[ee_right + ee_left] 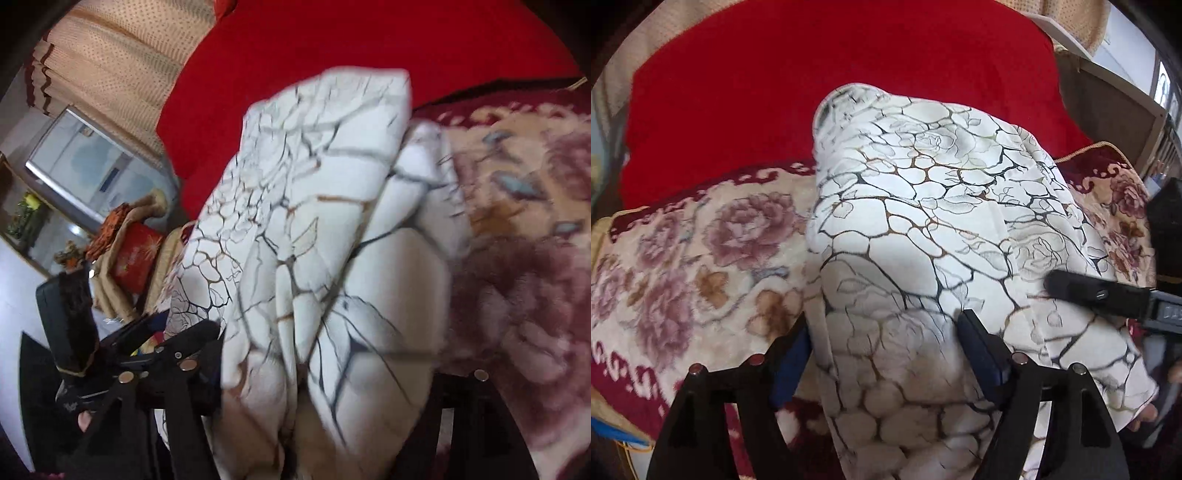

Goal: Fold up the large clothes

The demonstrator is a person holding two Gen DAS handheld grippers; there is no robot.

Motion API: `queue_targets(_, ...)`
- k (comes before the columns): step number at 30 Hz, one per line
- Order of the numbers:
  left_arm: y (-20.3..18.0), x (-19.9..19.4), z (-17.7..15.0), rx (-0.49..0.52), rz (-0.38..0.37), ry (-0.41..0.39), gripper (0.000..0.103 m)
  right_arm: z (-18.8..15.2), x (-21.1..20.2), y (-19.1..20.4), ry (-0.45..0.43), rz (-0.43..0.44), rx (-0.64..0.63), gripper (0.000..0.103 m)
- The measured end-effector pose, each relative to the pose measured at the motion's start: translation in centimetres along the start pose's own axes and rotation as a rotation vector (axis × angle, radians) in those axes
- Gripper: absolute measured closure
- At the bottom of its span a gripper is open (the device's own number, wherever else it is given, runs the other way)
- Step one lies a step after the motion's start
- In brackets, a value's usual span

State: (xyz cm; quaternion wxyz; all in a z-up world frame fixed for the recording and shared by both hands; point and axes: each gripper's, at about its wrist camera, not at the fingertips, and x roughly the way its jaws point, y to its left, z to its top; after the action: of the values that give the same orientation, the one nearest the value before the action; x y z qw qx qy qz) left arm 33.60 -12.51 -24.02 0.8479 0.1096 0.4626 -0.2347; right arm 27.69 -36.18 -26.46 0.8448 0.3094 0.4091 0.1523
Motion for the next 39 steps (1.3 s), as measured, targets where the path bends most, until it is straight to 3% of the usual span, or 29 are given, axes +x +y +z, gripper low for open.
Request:
queue_targets(8,-0.3,-6.2,-1.8,-0.035,0.084,-0.147,0.024,-2.7,-8.4,2.1,-0.185,-0.086,-0.069,0.033)
queue_targets(10,-0.4,-7.7,-2.0,-0.039,0.118,-0.175,0.024,-3.5,-10.5,3.5,-0.231,-0.095,-0.128,0.037)
queue_targets(11,-0.4,-8.3,-2.2,-0.039,0.135,-0.186,0.024,-3.7,-11.1,4.1,-0.240,-0.095,-0.152,0.046)
queue_targets(12,-0.5,-8.8,-2.3,-0.037,0.149,-0.195,0.024,-4.0,-11.7,5.1,-0.244,-0.092,-0.181,0.054)
queue_targets(14,-0.4,-9.5,-2.6,-0.037,0.172,-0.204,0.024,-4.6,-12.5,6.7,-0.247,-0.084,-0.223,0.058)
queue_targets(21,0.4,-8.6,-3.5,-0.027,0.248,-0.196,0.023,-5.8,-9.7,10.1,-0.182,-0.124,-0.285,0.061)
queue_targets(26,0.9,-1.9,-4.9,-0.004,0.272,-0.073,0.019,-6.8,-2.4,4.9,0.023,-0.257,-0.186,0.061)
queue_targets(28,0.8,-2.1,-5.0,0.003,0.306,-0.086,0.017,-7.4,-1.6,3.5,0.000,-0.237,-0.185,0.061)
queue_targets(32,-0.1,-4.0,-4.6,0.029,0.330,-0.115,0.017,-7.1,-2.9,4.6,0.008,-0.258,-0.189,0.061)
queue_targets(34,-0.4,-5.3,-4.6,0.022,0.328,-0.142,0.017,-7.0,-4.3,5.0,-0.003,-0.223,-0.166,0.058)
queue_targets(37,-1.0,-8.3,-4.4,0.009,0.357,-0.201,0.017,-7.0,-7.0,6.0,-0.061,-0.225,-0.166,0.047)
queue_targets(39,-1.6,-10.5,-4.1,0.010,0.389,-0.254,0.015,-6.9,-9.9,7.1,-0.148,-0.244,-0.186,0.040)
